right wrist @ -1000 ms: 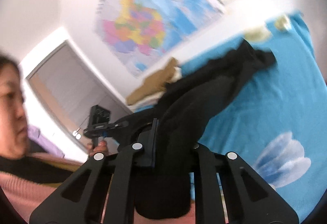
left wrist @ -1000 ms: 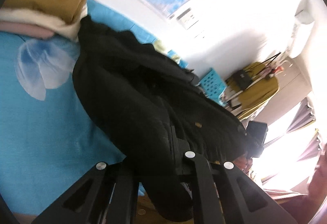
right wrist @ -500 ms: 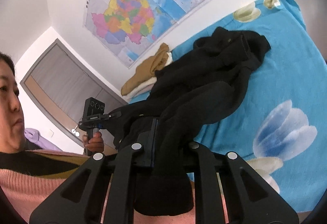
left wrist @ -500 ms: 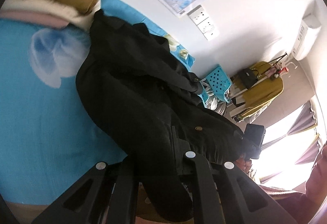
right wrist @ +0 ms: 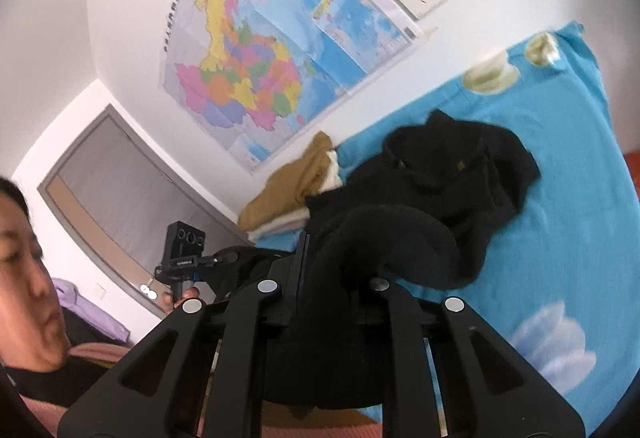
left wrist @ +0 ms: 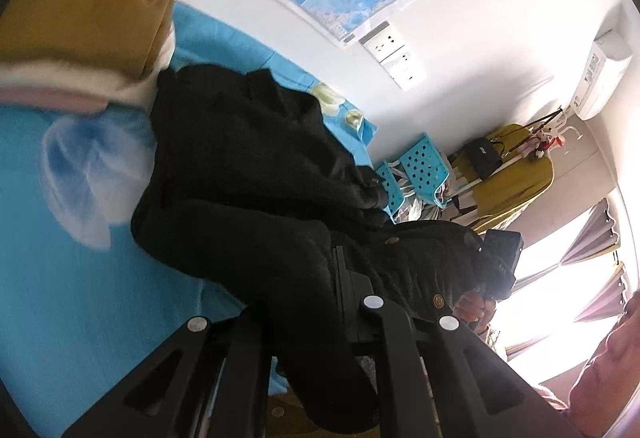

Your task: Fold large clothes

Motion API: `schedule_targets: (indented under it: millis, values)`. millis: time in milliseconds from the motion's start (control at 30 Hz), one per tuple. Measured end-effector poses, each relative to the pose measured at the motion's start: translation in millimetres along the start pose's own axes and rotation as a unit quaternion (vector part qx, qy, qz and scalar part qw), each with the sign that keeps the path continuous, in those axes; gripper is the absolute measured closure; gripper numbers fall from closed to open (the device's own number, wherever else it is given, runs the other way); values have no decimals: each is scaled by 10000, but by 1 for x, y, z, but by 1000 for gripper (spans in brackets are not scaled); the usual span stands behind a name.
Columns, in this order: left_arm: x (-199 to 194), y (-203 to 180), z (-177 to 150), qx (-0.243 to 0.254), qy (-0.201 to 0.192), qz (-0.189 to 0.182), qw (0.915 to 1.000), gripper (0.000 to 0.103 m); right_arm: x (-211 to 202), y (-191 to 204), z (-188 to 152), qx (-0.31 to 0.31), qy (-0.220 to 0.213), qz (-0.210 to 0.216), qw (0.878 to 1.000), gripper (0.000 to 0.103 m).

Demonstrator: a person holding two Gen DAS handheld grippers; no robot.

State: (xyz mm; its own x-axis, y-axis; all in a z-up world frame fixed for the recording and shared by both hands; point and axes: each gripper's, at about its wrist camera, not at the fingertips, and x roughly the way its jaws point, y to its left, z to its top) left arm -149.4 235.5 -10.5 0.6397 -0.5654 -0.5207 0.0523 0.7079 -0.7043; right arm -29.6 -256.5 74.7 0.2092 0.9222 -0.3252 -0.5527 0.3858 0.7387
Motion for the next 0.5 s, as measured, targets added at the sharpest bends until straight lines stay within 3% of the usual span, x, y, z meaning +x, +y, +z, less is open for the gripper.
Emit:
schedule_targets:
  millis: [267, 500]
  values:
    - [3, -19, 59, 215, 65, 164, 9996, 95, 23, -14, 60, 298, -129, -51, 9995, 90]
    - [32, -6, 131, -40, 282, 422, 9987, 94, 63, -69, 114, 1024, -33, -350, 9941, 89]
